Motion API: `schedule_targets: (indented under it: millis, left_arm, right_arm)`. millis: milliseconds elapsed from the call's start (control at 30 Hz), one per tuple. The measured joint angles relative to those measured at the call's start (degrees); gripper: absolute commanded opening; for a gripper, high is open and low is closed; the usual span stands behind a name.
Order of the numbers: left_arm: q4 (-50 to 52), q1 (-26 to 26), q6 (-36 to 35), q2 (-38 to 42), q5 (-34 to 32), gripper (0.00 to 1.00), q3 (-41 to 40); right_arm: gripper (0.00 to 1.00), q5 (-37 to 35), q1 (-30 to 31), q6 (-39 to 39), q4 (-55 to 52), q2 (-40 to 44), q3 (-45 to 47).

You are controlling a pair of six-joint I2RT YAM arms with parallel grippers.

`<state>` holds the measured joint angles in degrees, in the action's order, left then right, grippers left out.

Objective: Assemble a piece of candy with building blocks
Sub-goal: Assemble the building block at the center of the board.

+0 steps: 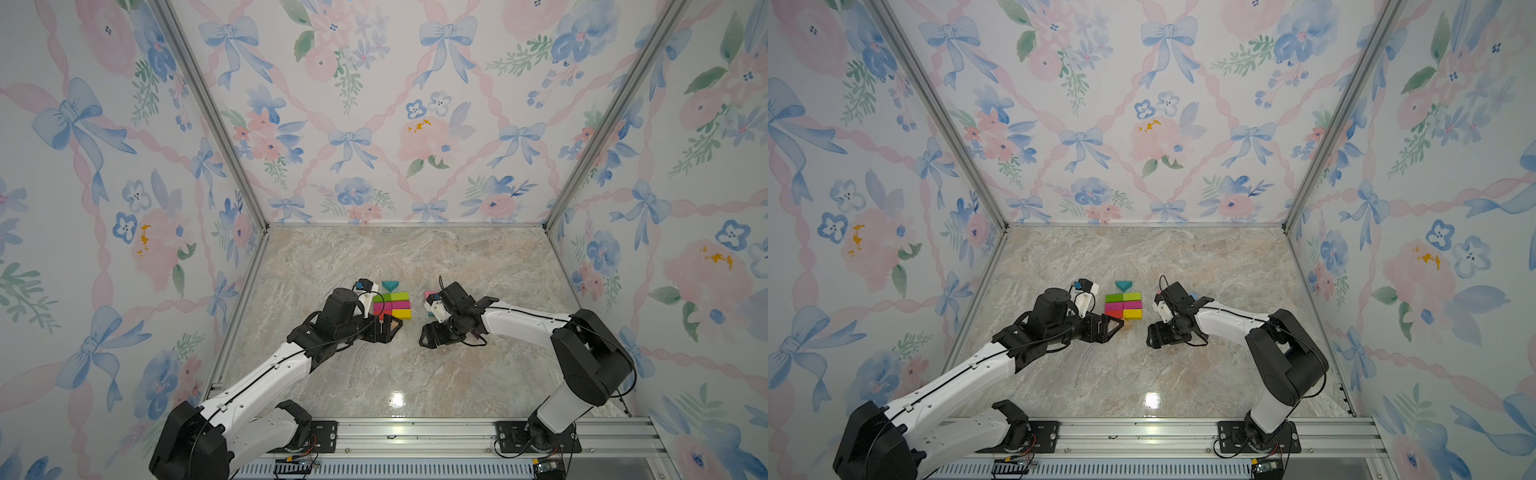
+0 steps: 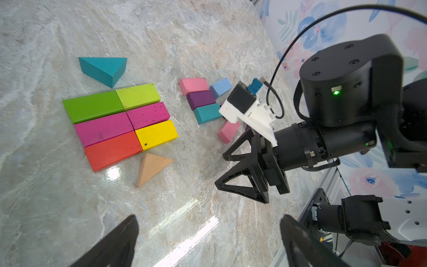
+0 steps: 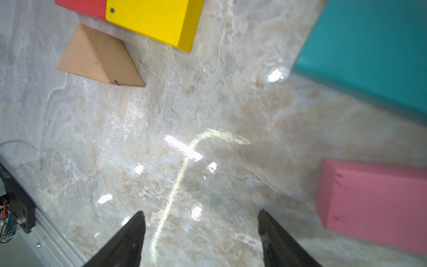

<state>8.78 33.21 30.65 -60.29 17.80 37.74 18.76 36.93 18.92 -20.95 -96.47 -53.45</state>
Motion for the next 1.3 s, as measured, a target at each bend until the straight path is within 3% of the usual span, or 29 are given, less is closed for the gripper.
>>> schedule_targets:
  millis: [433,700,1033,1300]
  left_arm:
    - [0.0,0.0,0.0,0.0,0.0,0.98,0.0]
    - [0.0,0.0,0.0,-1.0,0.0,0.98,0.0]
    - [0.0,0.0,0.0,-1.1,0.0,0.98,0.0]
    - [0.0,0.0,0.0,-1.1,0.0,0.98,0.0]
  right_arm:
    - [0.76,1.4,-1.4,0.1,4.6,-3.1,-2.1]
    - [0.76,-1.7,-6.7,-2.4,1.8,-1.7,-1.5]
    - [0.75,-2.7,-7.4,-5.0,-0.5,-1.7,-2.2]
    - [0.76,-3.1,-7.1,-4.6,-4.7,4.6,2.7]
